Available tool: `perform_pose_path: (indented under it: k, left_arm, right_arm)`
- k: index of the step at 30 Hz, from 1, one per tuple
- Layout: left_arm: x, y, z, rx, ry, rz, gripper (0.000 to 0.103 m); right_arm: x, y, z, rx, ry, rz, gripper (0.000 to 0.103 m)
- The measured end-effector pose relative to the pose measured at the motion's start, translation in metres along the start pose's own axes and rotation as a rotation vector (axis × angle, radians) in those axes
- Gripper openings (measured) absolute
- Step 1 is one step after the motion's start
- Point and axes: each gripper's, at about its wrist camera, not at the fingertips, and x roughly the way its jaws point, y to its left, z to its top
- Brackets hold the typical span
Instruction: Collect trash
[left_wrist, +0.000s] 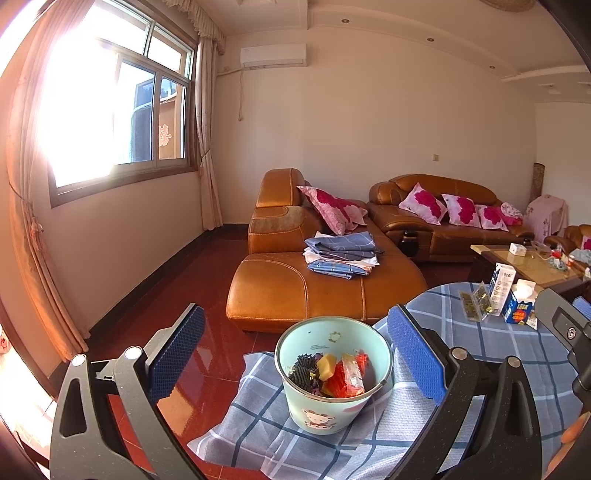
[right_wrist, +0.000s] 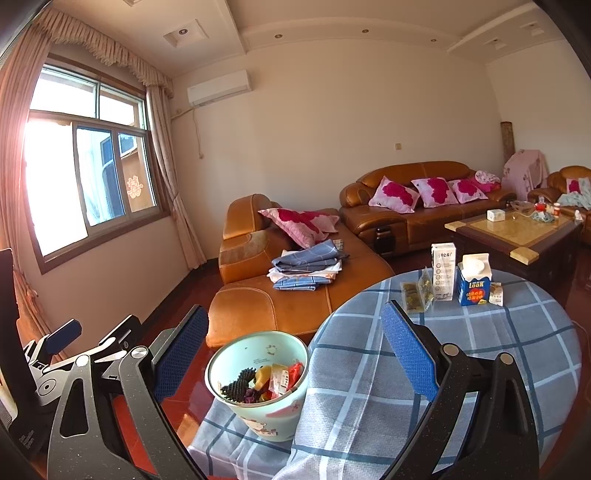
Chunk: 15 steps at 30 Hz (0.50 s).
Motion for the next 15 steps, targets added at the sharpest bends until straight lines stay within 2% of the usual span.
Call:
perform_pose_path:
  k: [15]
  left_arm:
    - [-0.0002,-0.0002,0.0003,0.001,0.0,0.002,0.097]
  right_arm:
    - [-0.0003,0.0001,0.0,0.002,-0.001,0.001,0.093]
